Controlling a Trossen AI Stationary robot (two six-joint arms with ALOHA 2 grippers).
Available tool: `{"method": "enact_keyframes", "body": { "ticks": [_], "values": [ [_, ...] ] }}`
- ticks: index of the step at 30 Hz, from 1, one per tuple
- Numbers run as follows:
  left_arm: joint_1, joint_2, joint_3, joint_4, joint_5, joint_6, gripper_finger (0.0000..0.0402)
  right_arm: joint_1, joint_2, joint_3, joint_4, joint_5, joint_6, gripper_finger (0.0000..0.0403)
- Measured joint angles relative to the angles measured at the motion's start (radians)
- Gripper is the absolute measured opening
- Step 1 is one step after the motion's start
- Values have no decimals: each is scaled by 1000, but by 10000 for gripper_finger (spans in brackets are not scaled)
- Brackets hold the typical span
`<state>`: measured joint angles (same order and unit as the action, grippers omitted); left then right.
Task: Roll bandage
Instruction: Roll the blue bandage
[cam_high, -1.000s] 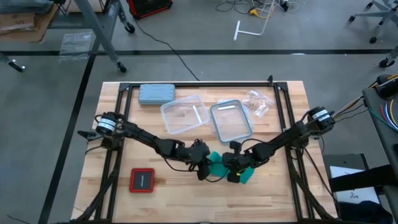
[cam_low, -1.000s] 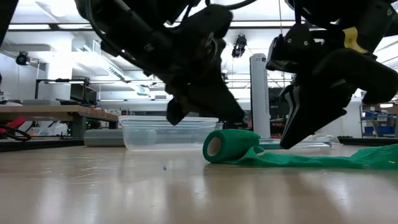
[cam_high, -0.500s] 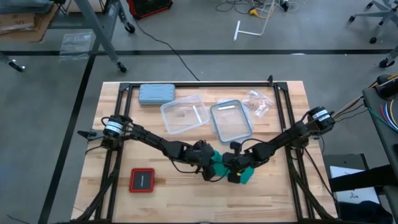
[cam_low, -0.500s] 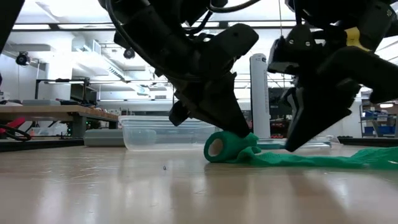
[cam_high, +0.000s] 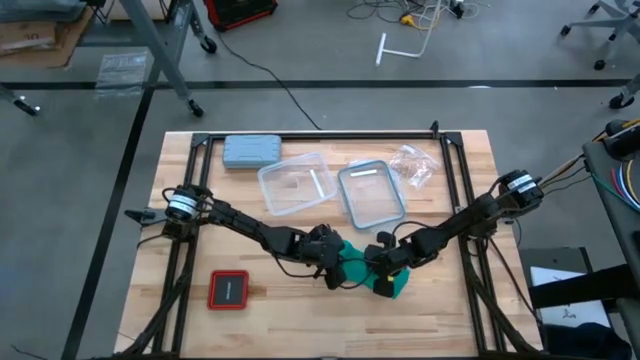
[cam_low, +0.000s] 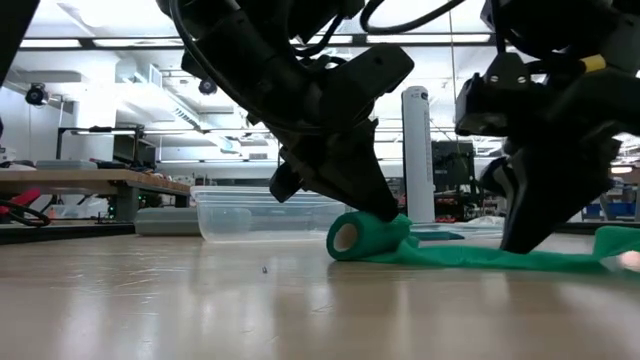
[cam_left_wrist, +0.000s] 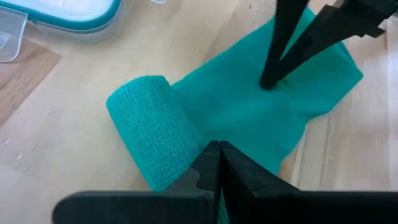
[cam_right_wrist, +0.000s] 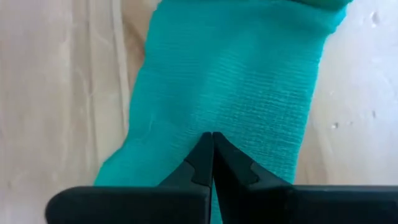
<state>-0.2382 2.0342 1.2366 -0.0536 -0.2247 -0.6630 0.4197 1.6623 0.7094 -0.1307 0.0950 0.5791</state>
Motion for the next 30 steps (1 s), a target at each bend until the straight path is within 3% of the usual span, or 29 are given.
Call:
{"method": "enact_keyframes", "body": {
  "ticks": [6,15,20,30],
  "values": [
    [2,1,-1,1,-1,0,1,17,1,0,-1,-72,50,2],
    [3,2,-2,10,-1,2,3,24,-35,-7,-9,-100,61,2],
    [3,2,-2,19,1,4,1,25,-111,-14,-56,-41,56,2],
    [6,7,-7,95,29,27,1,-3,-237,-9,-91,182,10,2]
  ]
}}
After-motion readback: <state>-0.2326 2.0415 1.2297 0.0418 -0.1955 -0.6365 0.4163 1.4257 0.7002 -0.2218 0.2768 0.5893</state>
